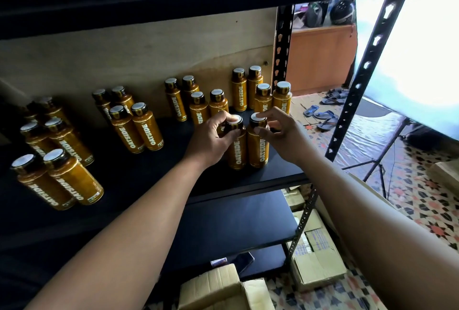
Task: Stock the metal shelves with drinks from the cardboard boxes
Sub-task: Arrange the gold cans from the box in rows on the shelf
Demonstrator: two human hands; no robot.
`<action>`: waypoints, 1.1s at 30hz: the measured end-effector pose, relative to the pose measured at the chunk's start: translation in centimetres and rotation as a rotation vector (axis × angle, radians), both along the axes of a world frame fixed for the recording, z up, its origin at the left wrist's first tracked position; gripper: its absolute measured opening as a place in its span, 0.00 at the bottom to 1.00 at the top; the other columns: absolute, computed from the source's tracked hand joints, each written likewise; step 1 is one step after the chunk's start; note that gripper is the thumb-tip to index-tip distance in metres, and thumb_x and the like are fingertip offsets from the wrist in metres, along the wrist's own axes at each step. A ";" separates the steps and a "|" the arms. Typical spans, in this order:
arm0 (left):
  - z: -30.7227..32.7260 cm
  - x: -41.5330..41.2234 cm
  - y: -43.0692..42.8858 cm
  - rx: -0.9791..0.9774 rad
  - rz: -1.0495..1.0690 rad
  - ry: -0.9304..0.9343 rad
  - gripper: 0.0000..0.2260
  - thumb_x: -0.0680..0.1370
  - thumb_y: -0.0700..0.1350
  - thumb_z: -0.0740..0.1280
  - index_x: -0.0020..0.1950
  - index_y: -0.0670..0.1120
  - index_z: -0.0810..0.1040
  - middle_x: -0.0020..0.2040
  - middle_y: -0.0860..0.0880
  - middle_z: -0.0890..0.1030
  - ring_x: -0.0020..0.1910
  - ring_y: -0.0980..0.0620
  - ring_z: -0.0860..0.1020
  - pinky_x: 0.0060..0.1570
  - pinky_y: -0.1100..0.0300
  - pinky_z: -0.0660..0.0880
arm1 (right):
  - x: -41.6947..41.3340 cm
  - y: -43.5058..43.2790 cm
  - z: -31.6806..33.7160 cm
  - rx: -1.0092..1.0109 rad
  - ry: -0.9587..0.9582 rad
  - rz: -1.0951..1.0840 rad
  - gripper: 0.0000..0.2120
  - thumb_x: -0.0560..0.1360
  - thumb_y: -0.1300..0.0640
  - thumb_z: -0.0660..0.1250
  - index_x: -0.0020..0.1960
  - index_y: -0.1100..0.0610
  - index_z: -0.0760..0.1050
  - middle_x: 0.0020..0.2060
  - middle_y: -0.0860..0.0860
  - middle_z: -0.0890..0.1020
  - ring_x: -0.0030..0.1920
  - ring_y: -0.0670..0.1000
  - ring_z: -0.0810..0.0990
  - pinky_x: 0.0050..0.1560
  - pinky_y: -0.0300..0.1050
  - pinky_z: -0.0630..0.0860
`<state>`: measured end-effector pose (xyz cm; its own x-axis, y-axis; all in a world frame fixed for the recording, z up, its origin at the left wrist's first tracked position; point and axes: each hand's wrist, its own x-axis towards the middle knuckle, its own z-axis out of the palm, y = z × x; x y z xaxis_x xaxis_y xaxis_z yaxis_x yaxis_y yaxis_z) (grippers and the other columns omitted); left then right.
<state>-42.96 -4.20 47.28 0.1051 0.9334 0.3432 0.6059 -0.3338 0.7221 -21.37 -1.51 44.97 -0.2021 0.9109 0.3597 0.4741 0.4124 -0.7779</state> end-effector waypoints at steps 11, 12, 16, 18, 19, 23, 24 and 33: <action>0.2 -0.2 -0.1 -0.043 -0.023 -0.033 0.10 0.79 0.50 0.72 0.59 0.56 0.78 0.67 0.52 0.78 0.67 0.52 0.75 0.60 0.56 0.75 | -0.1 -0.4 0.0 0.007 -0.002 -0.018 0.13 0.79 0.48 0.72 0.60 0.38 0.74 0.61 0.47 0.82 0.63 0.51 0.81 0.54 0.57 0.83; 0.2 -0.1 -0.1 -0.040 -0.024 -0.035 0.10 0.79 0.50 0.72 0.59 0.56 0.78 0.67 0.52 0.78 0.67 0.52 0.75 0.60 0.57 0.75 | -0.1 -0.4 0.0 0.005 0.000 -0.017 0.13 0.79 0.49 0.72 0.60 0.37 0.74 0.61 0.47 0.82 0.63 0.51 0.81 0.54 0.57 0.83; 0.2 0.0 -0.3 -0.036 -0.019 -0.036 0.11 0.79 0.49 0.72 0.61 0.55 0.78 0.67 0.52 0.79 0.65 0.54 0.75 0.53 0.67 0.72 | 0.0 -0.4 0.1 0.010 -0.020 -0.012 0.13 0.79 0.50 0.72 0.61 0.39 0.74 0.62 0.47 0.81 0.64 0.51 0.80 0.54 0.53 0.81; 0.1 0.0 -0.3 -0.023 -0.012 -0.032 0.11 0.79 0.49 0.72 0.61 0.53 0.78 0.67 0.51 0.79 0.65 0.54 0.75 0.56 0.64 0.73 | 0.1 -0.4 0.2 0.012 -0.034 -0.010 0.13 0.79 0.50 0.71 0.61 0.40 0.74 0.61 0.48 0.82 0.64 0.51 0.80 0.55 0.52 0.80; 0.1 0.1 -0.3 -0.016 -0.010 -0.032 0.11 0.79 0.49 0.72 0.61 0.53 0.79 0.67 0.51 0.79 0.65 0.53 0.75 0.58 0.61 0.74 | 0.1 -0.4 0.2 0.014 -0.037 -0.009 0.13 0.79 0.50 0.71 0.62 0.41 0.74 0.61 0.48 0.82 0.64 0.51 0.80 0.55 0.52 0.80; 0.0 0.3 -0.6 -0.014 -0.009 -0.033 0.11 0.80 0.49 0.71 0.62 0.52 0.78 0.67 0.51 0.78 0.64 0.55 0.74 0.53 0.68 0.72 | 0.1 -0.5 0.2 0.017 -0.045 -0.009 0.13 0.79 0.49 0.71 0.62 0.41 0.74 0.61 0.49 0.82 0.63 0.52 0.81 0.56 0.56 0.81; 0.0 0.3 -0.7 -0.012 -0.009 -0.031 0.11 0.80 0.49 0.71 0.62 0.52 0.78 0.67 0.50 0.78 0.64 0.56 0.74 0.51 0.69 0.70 | 0.1 -0.6 0.3 0.013 -0.047 -0.004 0.13 0.79 0.49 0.71 0.62 0.40 0.74 0.61 0.49 0.82 0.63 0.52 0.81 0.56 0.58 0.81; 0.1 0.4 -0.8 -0.026 0.003 -0.025 0.11 0.80 0.50 0.71 0.62 0.53 0.78 0.68 0.49 0.78 0.66 0.51 0.75 0.50 0.68 0.70 | 0.2 -0.9 0.2 0.019 -0.039 -0.008 0.13 0.80 0.49 0.71 0.63 0.43 0.75 0.59 0.48 0.82 0.63 0.51 0.81 0.55 0.56 0.82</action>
